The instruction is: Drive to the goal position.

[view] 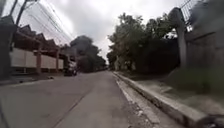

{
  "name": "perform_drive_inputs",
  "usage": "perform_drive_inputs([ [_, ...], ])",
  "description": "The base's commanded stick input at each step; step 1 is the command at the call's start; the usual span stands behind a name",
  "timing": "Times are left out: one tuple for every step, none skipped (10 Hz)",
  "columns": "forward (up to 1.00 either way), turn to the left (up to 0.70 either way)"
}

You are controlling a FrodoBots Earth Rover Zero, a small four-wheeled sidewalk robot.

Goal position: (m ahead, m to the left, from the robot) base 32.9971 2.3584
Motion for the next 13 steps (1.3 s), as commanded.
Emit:
perform_drive_inputs([
  [0.7, 0.0],
  [0.7, 0.0],
  [0.7, 0.0],
  [0.7, 0.0],
  [0.7, 0.0],
  [0.7, 0.0],
  [0.7, 0.0],
  [0.7, 0.0],
  [0.7, 0.0],
  [0.7, 0.0],
  [0.7, 0.0],
  [0.7, 0.0],
  [0.7, 0.0],
])
